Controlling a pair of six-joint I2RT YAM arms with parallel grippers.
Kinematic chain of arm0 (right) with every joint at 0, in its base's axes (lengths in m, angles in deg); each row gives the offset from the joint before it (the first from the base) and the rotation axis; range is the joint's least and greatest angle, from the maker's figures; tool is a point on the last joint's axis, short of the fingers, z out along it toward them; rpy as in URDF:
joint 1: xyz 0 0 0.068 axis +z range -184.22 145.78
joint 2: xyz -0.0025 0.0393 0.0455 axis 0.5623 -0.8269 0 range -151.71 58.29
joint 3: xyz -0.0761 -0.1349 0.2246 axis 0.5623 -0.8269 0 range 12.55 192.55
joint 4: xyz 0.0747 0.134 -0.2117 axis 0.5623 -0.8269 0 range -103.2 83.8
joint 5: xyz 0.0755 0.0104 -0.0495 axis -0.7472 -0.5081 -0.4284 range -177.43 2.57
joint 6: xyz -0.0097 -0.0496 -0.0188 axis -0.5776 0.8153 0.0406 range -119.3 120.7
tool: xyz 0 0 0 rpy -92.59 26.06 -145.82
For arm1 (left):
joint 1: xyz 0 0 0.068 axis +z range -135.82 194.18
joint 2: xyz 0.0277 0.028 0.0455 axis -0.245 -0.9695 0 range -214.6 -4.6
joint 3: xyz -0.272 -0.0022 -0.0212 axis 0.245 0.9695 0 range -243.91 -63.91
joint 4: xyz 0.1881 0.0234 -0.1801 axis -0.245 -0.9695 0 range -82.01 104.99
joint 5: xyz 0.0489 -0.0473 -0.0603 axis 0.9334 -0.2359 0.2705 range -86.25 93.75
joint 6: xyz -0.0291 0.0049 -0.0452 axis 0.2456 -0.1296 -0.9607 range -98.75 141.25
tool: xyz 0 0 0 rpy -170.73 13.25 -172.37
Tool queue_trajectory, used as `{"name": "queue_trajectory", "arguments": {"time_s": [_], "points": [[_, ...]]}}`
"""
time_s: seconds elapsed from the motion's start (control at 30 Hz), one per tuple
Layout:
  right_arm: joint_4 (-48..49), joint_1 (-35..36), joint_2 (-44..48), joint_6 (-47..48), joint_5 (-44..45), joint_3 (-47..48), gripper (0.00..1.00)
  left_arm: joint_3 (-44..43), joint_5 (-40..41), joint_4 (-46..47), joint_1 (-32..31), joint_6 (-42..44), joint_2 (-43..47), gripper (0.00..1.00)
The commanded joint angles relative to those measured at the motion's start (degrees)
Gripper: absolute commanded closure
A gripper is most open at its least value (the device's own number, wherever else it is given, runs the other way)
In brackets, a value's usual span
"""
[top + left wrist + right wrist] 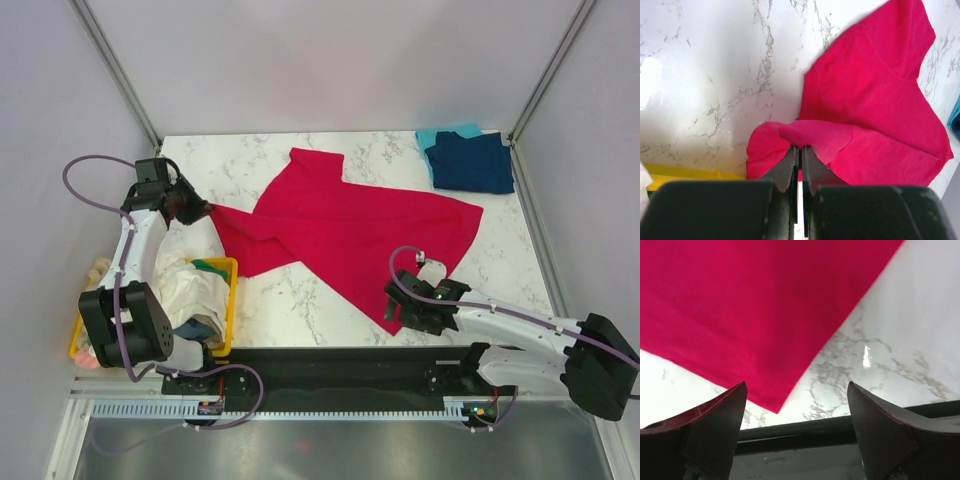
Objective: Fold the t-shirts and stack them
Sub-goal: Fold the tshirt
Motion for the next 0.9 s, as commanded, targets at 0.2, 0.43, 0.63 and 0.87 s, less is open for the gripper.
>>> {"name": "queue_trajectory", "arguments": {"time_s": [0.2,0.43,0.63,0.87], "points": [[8.1,6.1,-4.4,-4.9,-1.1,0.4,0.13,0.3,-2.7,3.0,0.1,-1.1,0.0,0.98],[11.3,9.0,-7.5,-7.2,-1.5,-0.8,0.22,0.3,-2.9,3.1,0.1,-1.0,0.1,0.98],[13.7,9.0,-7.7,-7.7,-1.4,-3.6,0.56,0.4,-3.0,3.1,0.1,-0.9,0.2,0.98],[9.2,9.0,-2.2,-9.3,2.2,-4.5,1.0,0.7,-3.4,3.1,0.0,-0.2,1.1,0.98]]}}
